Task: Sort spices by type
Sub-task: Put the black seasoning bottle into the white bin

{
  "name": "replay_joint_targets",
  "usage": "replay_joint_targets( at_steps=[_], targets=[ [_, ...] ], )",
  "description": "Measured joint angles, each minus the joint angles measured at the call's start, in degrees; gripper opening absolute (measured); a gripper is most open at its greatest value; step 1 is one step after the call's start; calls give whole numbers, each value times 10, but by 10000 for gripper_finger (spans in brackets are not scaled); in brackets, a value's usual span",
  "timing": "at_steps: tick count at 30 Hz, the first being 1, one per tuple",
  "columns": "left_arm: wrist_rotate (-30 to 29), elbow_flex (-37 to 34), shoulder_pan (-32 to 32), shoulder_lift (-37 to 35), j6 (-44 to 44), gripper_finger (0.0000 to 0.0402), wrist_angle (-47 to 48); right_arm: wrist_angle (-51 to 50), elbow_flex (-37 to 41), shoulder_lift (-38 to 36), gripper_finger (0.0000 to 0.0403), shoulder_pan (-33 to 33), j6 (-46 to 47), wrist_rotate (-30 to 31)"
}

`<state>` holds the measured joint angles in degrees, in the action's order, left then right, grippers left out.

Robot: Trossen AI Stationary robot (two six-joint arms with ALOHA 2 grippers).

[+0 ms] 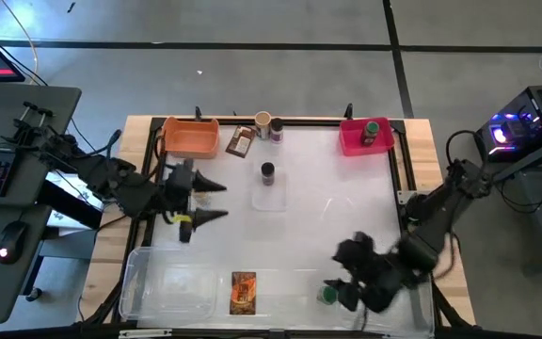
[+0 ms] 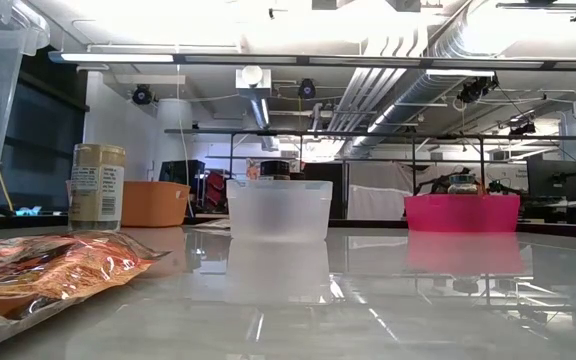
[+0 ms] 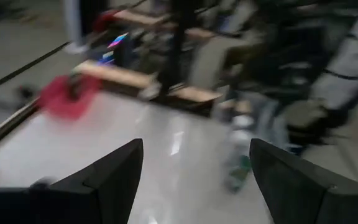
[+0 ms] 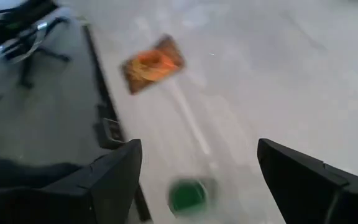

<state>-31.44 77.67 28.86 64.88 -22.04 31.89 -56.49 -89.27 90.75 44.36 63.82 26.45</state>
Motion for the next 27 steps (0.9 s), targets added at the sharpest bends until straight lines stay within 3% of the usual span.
replay_joint_targets(
  at_steps=[3, 6, 15, 18, 21, 27],
  targets=[
    [12, 0, 15, 4, -1, 282, -8, 77, 0, 6, 314, -55, -102, -75],
    [12, 0, 28, 4, -34, 282, 23, 85, -15, 26, 314, -104, -163, -148],
    [-2, 0, 47, 7, -93, 282, 78, -146, -144, 145, 314, -194, -277, -337],
    [-9, 0, 46, 10, -94, 282, 78, -167, -175, 176, 314, -203, -314, -343],
    [-9, 0, 46, 12, -97, 282, 79, -163, -190, 192, 314, -207, -341, -311],
    [-8, 0, 47, 10, -122, 282, 67, -145, -188, 194, 314, -239, -288, -224]
  ],
)
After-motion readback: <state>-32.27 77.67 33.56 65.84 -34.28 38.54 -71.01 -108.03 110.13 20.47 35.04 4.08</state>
